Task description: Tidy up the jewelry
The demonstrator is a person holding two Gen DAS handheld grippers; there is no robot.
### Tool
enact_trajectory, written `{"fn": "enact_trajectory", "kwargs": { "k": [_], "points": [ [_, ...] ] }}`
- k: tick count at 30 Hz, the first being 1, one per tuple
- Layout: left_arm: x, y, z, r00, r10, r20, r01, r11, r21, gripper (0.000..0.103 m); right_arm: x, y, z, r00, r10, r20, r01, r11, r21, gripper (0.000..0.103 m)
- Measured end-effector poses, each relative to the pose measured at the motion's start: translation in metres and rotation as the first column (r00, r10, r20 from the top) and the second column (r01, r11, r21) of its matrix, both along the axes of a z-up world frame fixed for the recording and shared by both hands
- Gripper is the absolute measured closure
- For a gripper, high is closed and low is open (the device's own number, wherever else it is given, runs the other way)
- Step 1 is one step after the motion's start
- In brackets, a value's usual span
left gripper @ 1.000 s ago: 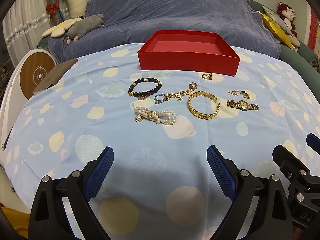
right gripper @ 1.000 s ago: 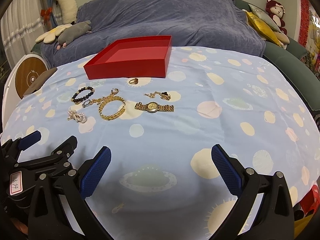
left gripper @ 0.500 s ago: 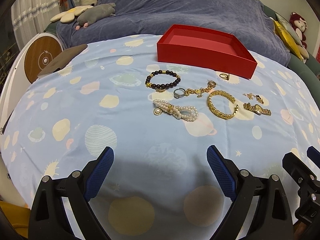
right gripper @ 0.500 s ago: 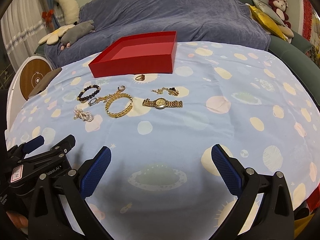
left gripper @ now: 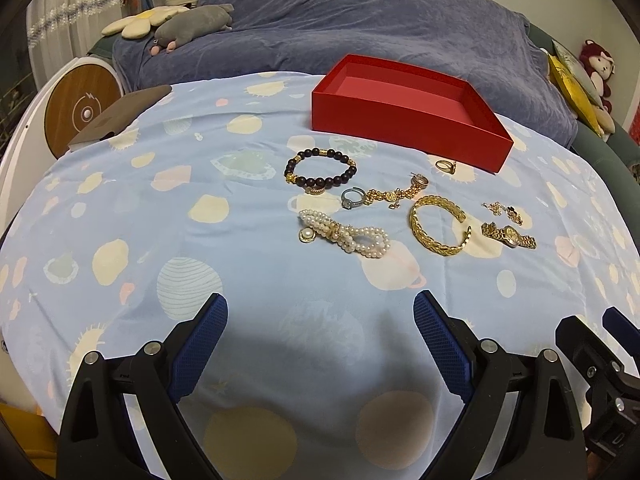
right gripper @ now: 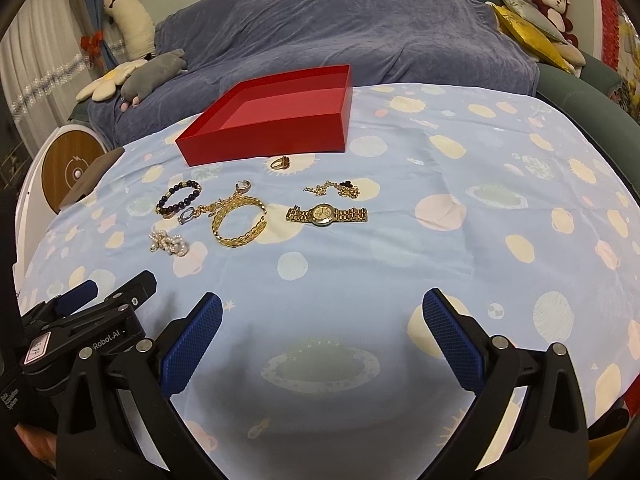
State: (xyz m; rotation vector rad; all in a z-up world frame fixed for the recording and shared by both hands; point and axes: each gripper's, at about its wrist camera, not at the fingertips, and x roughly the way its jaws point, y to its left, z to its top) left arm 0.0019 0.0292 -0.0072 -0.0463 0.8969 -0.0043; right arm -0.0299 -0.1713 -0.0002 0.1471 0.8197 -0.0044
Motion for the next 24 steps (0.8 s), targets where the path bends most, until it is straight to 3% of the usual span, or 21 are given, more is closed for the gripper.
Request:
{"fn": "enact_trajectory", "kwargs": {
  "k": [10, 24],
  "points": [
    [0.0048, -0.0078, 0.0010, 1.000, -0.010, 0.006, 0.010, 0.999, 0.031, 0.011, 0.0016, -0.0001, -0.0036, 1.000, -0.003, -0.009, 0.003, 1.000, -0.010, 0.005],
    [0.0035, -0.0045, -0.0004, 1.000, 0.002, -0.006, -0.002, 1.000, 0.019, 0.011, 0.0023, 0.0024, -0.0056, 1.000, 0.000, -0.016, 0.000, 1.000, -0.015, 0.005]
  ]
}}
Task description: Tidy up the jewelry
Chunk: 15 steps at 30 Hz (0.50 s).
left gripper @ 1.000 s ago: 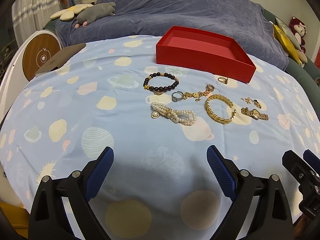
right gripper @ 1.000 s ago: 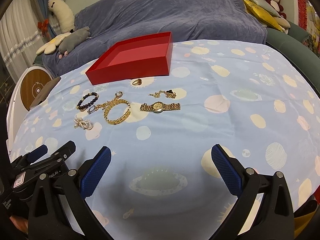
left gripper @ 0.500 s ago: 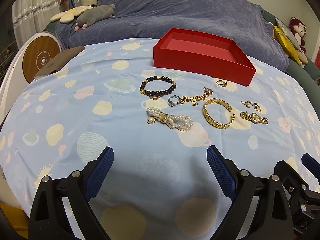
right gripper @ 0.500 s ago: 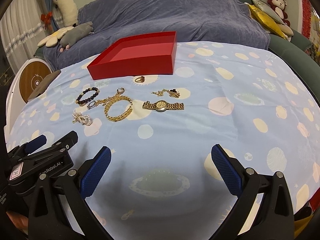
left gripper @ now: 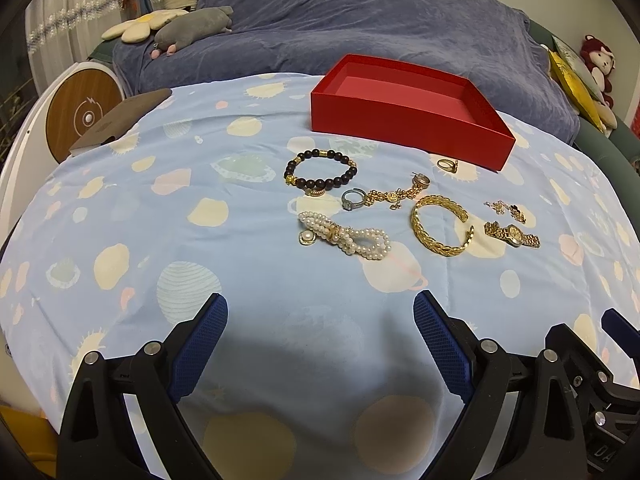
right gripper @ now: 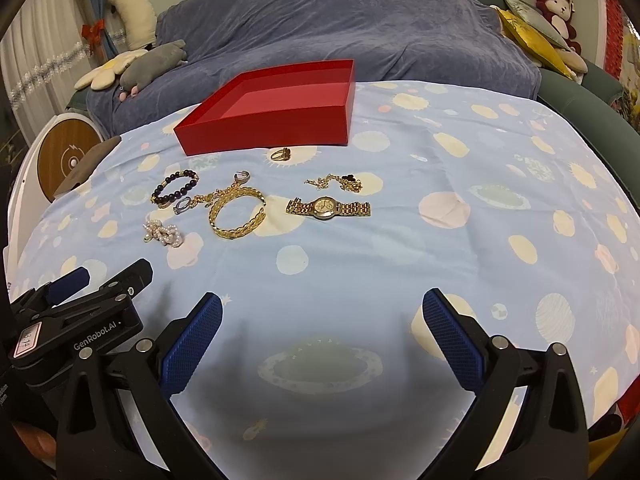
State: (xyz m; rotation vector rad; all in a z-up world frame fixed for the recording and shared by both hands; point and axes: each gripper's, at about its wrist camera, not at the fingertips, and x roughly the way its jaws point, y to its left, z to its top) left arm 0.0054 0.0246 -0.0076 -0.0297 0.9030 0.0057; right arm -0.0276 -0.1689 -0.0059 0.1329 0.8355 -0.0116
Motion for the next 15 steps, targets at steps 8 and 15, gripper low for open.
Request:
{"fn": "enact_trajectory", "kwargs": {
  "k": [8, 15],
  "points": [
    [0.020, 0.020, -0.001, 0.998, 0.050, -0.030, -0.054, 0.988, -0.147, 0.011, 0.006, -0.001, -0.010, 1.000, -0.004, -0.022, 0.004, 1.000, 0.005, 0.005],
    [0.060, 0.011, -0.003, 0.997, 0.060, -0.044, -0.067, 0.983, -0.169, 0.014, 0.018, 0.001, -0.020, 0.999, -0.001, -0.051, 0.002, 0.999, 0.032, 0.005]
  ]
}}
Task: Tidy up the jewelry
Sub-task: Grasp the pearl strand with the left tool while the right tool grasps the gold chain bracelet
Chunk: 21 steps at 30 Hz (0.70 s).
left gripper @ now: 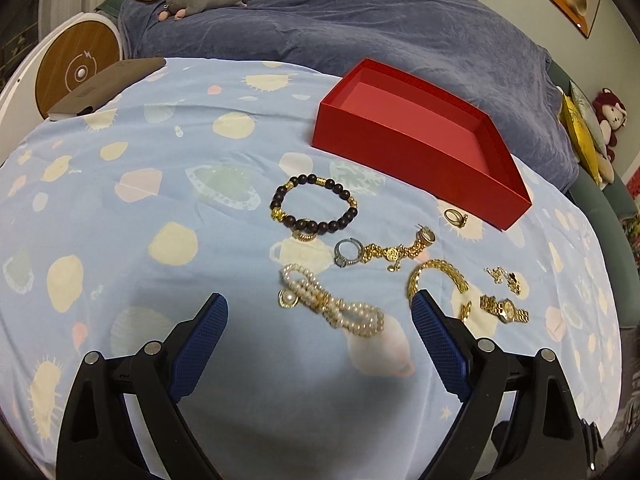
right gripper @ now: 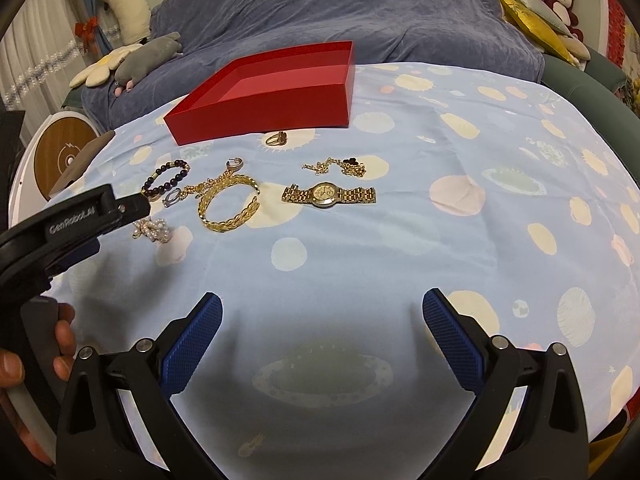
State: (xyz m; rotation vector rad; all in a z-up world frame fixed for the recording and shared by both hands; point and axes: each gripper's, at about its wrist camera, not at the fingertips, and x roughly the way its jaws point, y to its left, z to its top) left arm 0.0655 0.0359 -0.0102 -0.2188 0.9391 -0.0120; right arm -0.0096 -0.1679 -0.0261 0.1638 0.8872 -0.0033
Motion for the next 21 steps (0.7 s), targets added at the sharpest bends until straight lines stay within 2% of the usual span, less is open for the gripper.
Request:
{"fn": "enact_trajectory", "kwargs": {
  "k": [2, 4, 5, 7, 8, 10, 14, 17, 21],
  "points": [
    [0.012, -0.004, -0.006, 1.000, -0.001, -0.024, 0.001, 1.000, 0.016, 0.020, 0.004, 0.000, -0.002, 1.000, -0.003, -0.009, 0.003, 1.000, 0.011, 0.005],
    [0.020, -0.004, -0.017, 0.998, 0.004, -0.065, -0.003, 1.000, 0.012, 0.035, 0.007, 0.000, -0.002, 1.000, -0.005, -0.011, 0.005, 1.000, 0.017, 0.005],
    [0.019, -0.005, -0.016, 0.999, 0.009, -0.042, -0.008, 0.999, 0.038, 0.036, 0.009, 0.000, -0.003, 1.000, -0.007, -0.015, 0.007, 1.000, 0.017, 0.005],
    [0.018, -0.012, -0.018, 0.999, -0.008, -0.041, 0.011, 0.996, 0.090, 0.047, 0.013, -0.002, -0.004, 1.000, -0.012, -0.025, 0.013, 1.000, 0.022, 0.005],
    [0.016, -0.015, -0.018, 0.999, -0.023, -0.036, 0.027, 0.994, 0.105, 0.055, 0.014, -0.003, -0.005, 0.999, -0.016, -0.029, 0.017, 1.000, 0.026, 0.005],
    [0.011, -0.019, -0.018, 0.998, -0.055, -0.030, 0.059, 0.990, 0.127, 0.079, 0.017, -0.007, -0.005, 0.999, -0.030, -0.037, 0.031, 0.999, 0.033, 0.005],
    [0.006, -0.014, -0.017, 0.995, -0.094, -0.024, 0.096, 0.991, 0.093, 0.082, 0.020, -0.016, 0.000, 0.998, -0.054, -0.036, 0.057, 0.995, 0.077, 0.005],
    [0.001, -0.008, -0.009, 0.993, -0.113, -0.019, 0.114, 0.991, 0.063, 0.083, 0.023, -0.019, 0.008, 0.998, -0.047, -0.041, 0.050, 0.996, 0.069, 0.005],
    [-0.006, -0.006, 0.017, 0.986, -0.169, 0.013, 0.168, 0.984, 0.060, 0.083, 0.031, -0.011, 0.030, 0.998, 0.058, -0.022, -0.059, 0.998, -0.004, 0.005]
  ]
}}
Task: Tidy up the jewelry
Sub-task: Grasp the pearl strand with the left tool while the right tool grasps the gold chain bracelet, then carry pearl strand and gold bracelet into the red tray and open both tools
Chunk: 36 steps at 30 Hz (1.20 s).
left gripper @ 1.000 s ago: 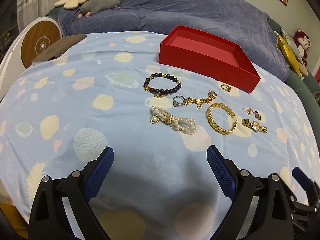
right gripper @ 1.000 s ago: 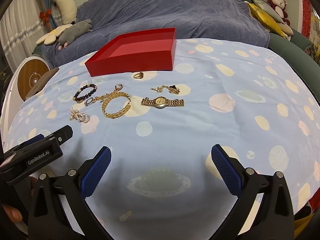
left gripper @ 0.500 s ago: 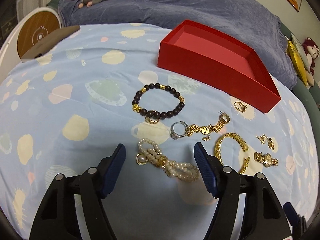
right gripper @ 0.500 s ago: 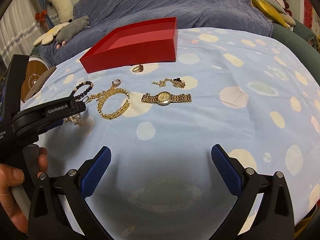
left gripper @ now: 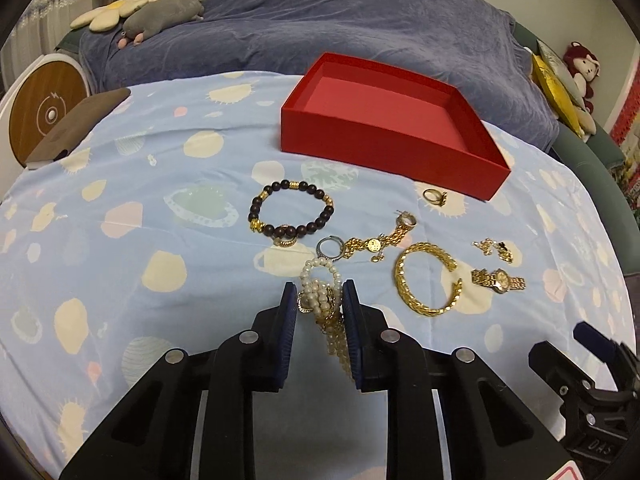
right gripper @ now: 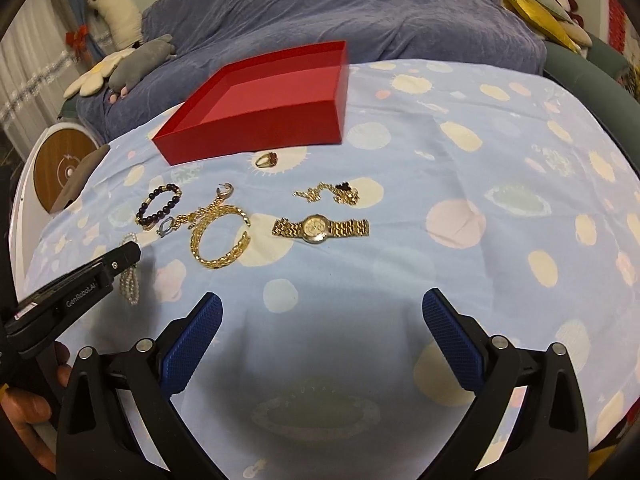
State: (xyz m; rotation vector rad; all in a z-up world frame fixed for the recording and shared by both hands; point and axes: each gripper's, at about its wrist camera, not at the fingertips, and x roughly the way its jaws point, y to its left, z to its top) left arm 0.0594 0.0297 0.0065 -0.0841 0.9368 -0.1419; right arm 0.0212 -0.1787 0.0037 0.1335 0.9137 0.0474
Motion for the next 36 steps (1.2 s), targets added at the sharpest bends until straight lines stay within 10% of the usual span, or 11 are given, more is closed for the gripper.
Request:
{"fn": "enact_trajectory", "kwargs": {
  "k": [10, 24, 29, 36],
  "points": [
    [0.028, -0.006, 0.045, 0.992, -0.112, 0.063, 0.111, 0.994, 0.020, 0.085, 0.045, 0.036, -0.001, 0.962, 0.271, -0.036, -0.271, 0.962, 0.004, 0.005],
    [0.046, 0.031, 0.008, 0.999, -0.037, -0.005, 0.037, 0.998, -0.045, 0.088, 0.083, 0.083, -0.042, 0.933, 0.353, -0.070, -0.359, 0.928, -0.100, 0.016],
    [0.050, 0.037, -0.004, 0.999, -0.004, -0.035, 0.002, 0.998, -0.058, 0.056, 0.080, 0.084, -0.041, 0.936, 0.346, -0.059, -0.350, 0.930, -0.110, 0.036],
    [0.079, 0.034, -0.012, 0.998, 0.044, -0.036, -0.048, 0.991, -0.122, 0.051, 0.077, 0.082, -0.039, 0.945, 0.322, -0.052, -0.325, 0.941, -0.097, 0.049]
  ]
}}
